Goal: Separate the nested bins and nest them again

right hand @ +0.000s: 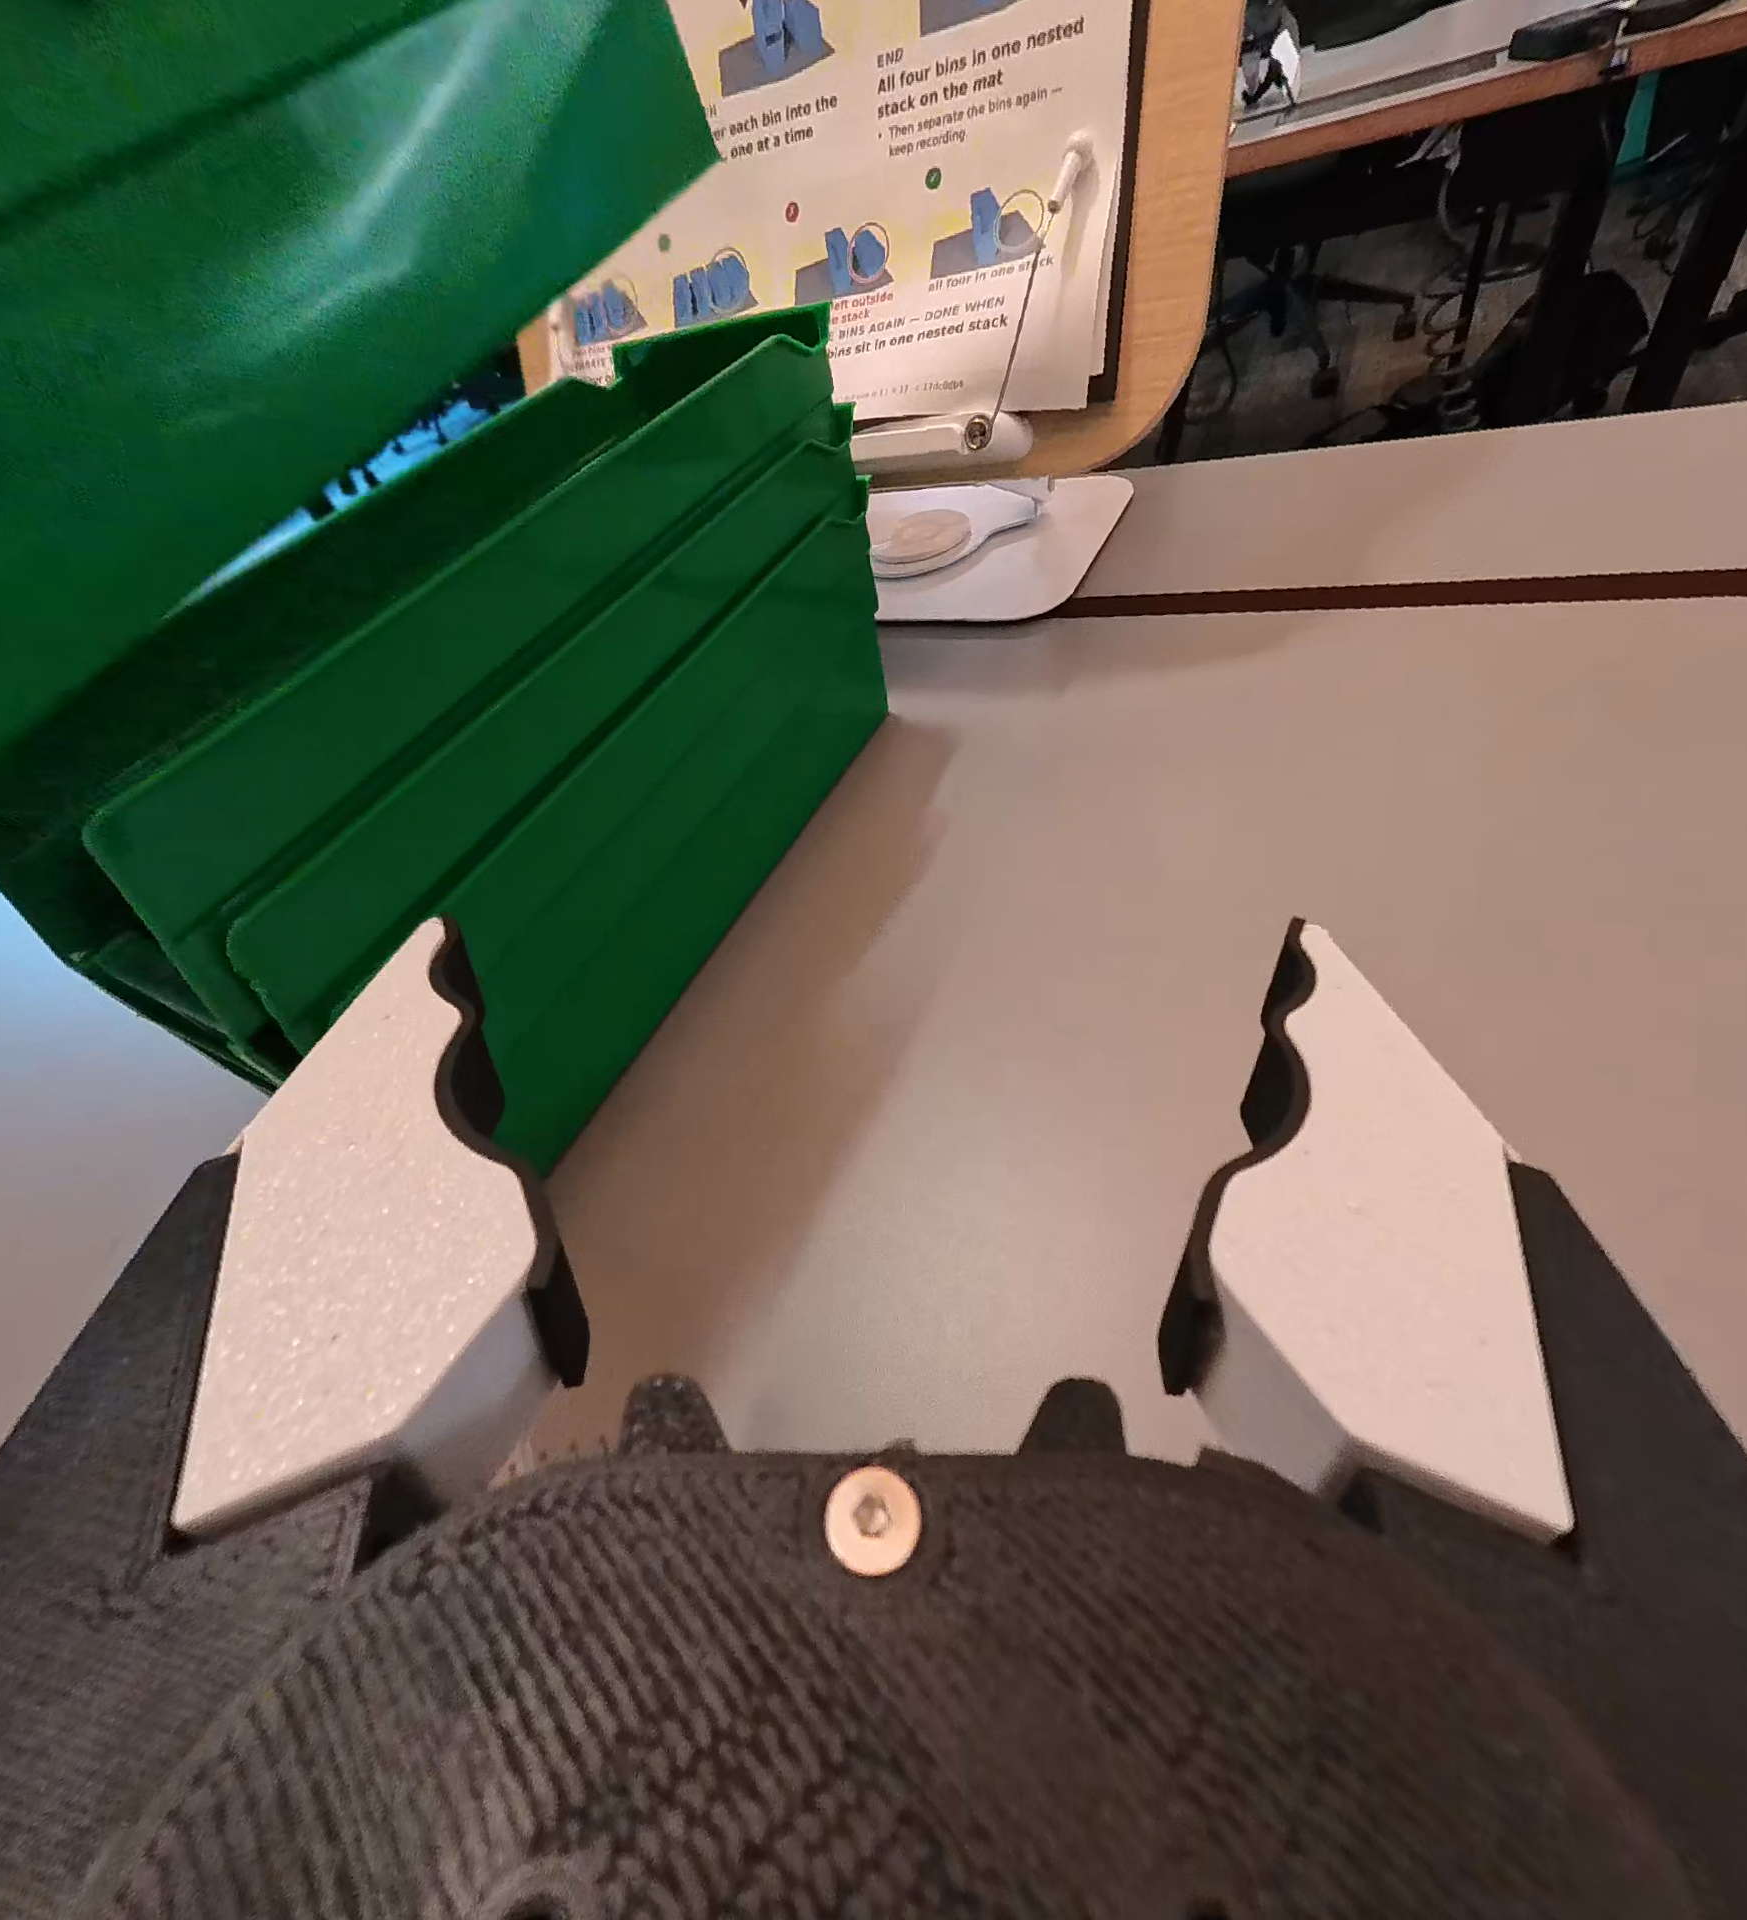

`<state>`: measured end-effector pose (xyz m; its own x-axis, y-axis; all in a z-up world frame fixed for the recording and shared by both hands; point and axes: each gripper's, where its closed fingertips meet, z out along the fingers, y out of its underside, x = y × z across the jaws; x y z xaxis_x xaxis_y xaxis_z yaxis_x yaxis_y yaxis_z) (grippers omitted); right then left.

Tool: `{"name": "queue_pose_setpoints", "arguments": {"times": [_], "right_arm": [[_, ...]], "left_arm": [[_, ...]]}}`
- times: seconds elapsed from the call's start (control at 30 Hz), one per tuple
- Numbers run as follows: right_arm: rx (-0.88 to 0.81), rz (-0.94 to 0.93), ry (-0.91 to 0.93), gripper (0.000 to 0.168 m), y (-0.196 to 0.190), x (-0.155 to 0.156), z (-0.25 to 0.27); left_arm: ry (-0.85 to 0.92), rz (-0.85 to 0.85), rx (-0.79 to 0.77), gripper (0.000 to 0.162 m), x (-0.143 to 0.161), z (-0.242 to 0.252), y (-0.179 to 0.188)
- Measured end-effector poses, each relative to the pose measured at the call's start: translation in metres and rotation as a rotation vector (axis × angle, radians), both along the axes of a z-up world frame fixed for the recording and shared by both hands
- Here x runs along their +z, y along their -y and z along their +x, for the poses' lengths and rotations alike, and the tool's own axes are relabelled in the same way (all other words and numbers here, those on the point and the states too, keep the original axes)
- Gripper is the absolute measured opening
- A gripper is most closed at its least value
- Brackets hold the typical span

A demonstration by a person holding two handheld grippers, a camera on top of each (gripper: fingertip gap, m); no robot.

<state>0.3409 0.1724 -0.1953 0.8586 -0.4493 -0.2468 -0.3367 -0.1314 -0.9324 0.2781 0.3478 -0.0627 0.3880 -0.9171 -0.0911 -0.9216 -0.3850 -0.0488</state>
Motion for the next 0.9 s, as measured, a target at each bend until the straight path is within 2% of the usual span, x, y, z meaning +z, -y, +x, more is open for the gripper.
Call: {"name": "queue_pose_setpoints", "arguments": {"times": [0.13,0.3,0.47,0.6,0.9], "right_arm": [[0.004,0.000,-0.003,0.146,0.000,0.000,-0.001],[0.006,0.003,0.002,0.145,0.000,0.002,-0.002],[0.021,-0.008,0.000,0.145,-0.005,0.000,-0.006],[0.028,-0.016,0.016,0.145,-0.007,0.002,-0.011],[0.012,-0.038,0.027,0.145,-0.004,-0.001,-0.006]], "left_arm": [[0.065,-0.001,-0.020,0.101,0.030,-0.002,-0.005],[0.115,0.045,0.027,0.099,0.063,-0.025,-0.039],[0.141,0.073,0.100,0.099,0.071,-0.056,-0.078],[0.115,0.072,0.147,0.100,0.038,-0.079,-0.108],[0.037,-0.001,0.185,0.101,-0.076,-0.109,-0.154]]}}
